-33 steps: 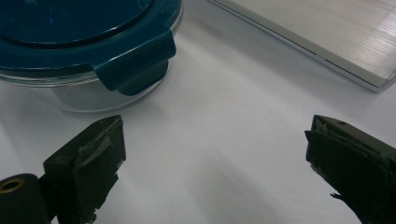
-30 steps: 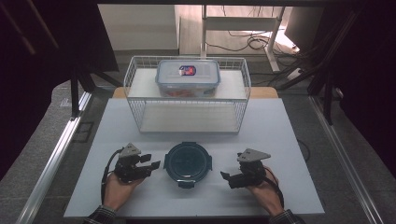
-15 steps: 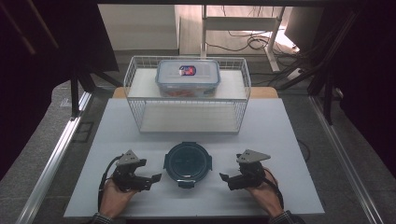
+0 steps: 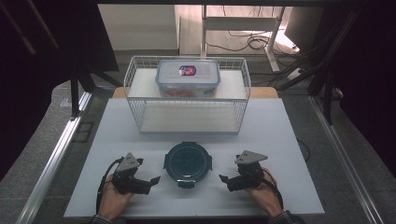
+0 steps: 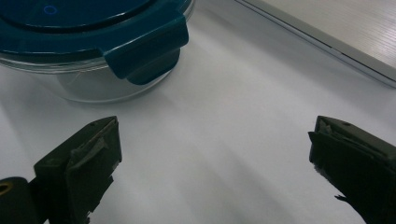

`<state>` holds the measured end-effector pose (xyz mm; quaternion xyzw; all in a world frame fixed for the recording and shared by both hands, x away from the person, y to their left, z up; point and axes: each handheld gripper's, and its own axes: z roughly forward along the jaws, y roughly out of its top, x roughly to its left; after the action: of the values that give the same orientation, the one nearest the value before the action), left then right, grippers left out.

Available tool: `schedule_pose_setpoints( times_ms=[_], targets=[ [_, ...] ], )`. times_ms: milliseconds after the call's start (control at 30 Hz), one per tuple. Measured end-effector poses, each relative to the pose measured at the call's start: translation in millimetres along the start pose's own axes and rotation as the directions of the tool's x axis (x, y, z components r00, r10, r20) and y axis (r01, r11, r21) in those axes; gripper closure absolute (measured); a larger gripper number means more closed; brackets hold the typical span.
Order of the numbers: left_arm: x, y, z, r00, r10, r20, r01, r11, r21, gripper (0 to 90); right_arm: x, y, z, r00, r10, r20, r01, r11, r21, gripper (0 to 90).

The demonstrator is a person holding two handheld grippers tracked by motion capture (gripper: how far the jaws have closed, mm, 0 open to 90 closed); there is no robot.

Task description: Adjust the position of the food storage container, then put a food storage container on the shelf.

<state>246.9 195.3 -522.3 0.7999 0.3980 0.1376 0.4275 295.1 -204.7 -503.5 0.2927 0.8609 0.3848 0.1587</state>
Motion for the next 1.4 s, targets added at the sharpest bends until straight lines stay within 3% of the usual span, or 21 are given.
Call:
schedule_pose_setpoints(
  times_ms=[167, 433, 600, 767, 1000, 1133, 1233, 1300, 1333, 1367, 1400],
  targets=[
    [1.3, 0.0, 0.6, 0.9998, -0.016, 0.015, 0.016, 0.9999, 0.006, 3.0, -1.0, 0.8, -1.6, 0.9998, 0.008, -0.017, -0.008, 1.0, -0.013, 1.1],
    [4.0, 4.9, 2.6, 0.9988, -0.032, 0.036, 0.032, 0.9995, 0.007, 3.7, -0.6, 1.9, -0.3, 0.9998, -0.001, -0.021, 0.001, 1.0, 0.01, 0.0],
    [5.0, 14.0, 4.4, 0.9984, -0.032, 0.048, 0.032, 0.9995, -0.003, 3.6, -2.0, 7.6, -4.2, 0.9976, 0.049, -0.048, -0.051, 0.998, -0.027, 0.0],
    [6.5, 27.5, 6.1, 0.9944, -0.06, 0.087, 0.061, 0.9981, -0.008, 4.0, 1.3, 17.5, -3.9, 0.9927, 0.069, -0.099, -0.072, 0.997, -0.025, 0.0],
    [6.1, 45.5, 17.5, 0.9846, -0.06, 0.164, 0.059, 0.9982, 0.013, 3.6, 8.4, 36.0, 5.6, 0.9821, 0.104, -0.157, -0.101, 0.995, 0.023, 0.0],
    [7.7, 57.9, 28.8, 0.9761, -0.069, 0.206, 0.065, 0.9975, 0.03, 4.7, 11.6, 46.7, 15.0, 0.9747, 0.11, -0.195, -0.098, 0.993, 0.069, 0.0],
    [8.6, 59.9, 39.3, 0.9688, -0.084, 0.233, 0.069, 0.995, 0.073, 5.3, 10.9, 54.6, 24.8, 0.9659, 0.138, -0.219, -0.119, 0.988, 0.094, 0.0],
    [10.4, 55.7, 45.1, 0.9598, -0.112, 0.257, 0.087, 0.9904, 0.108, 5.5, 9.8, 56.6, 33.5, 0.9524, 0.172, -0.252, -0.146, 0.982, 0.119, 0.0],
    [12.9, 52.0, 46.7, 0.9482, -0.129, 0.29, 0.098, 0.988, 0.12, 5.6, 9.5, 56.2, 36.3, 0.9478, 0.18, -0.263, -0.15, 0.98, 0.129, 0.0],
    [14.9, 49.3, 46.8, 0.9382, -0.143, 0.315, 0.108, 0.9861, 0.126, 6.7, 9.0, 54.3, 40.6, 0.9376, 0.195, -0.288, -0.16, 0.977, 0.141, 0.6],
    [15.5, 47.3, 46.5, 0.9323, -0.151, 0.329, 0.113, 0.985, 0.13, 8.5, 8.3, 52.1, 43.4, 0.9229, 0.222, -0.315, -0.182, 0.972, 0.152, 1.6]
  ],
)
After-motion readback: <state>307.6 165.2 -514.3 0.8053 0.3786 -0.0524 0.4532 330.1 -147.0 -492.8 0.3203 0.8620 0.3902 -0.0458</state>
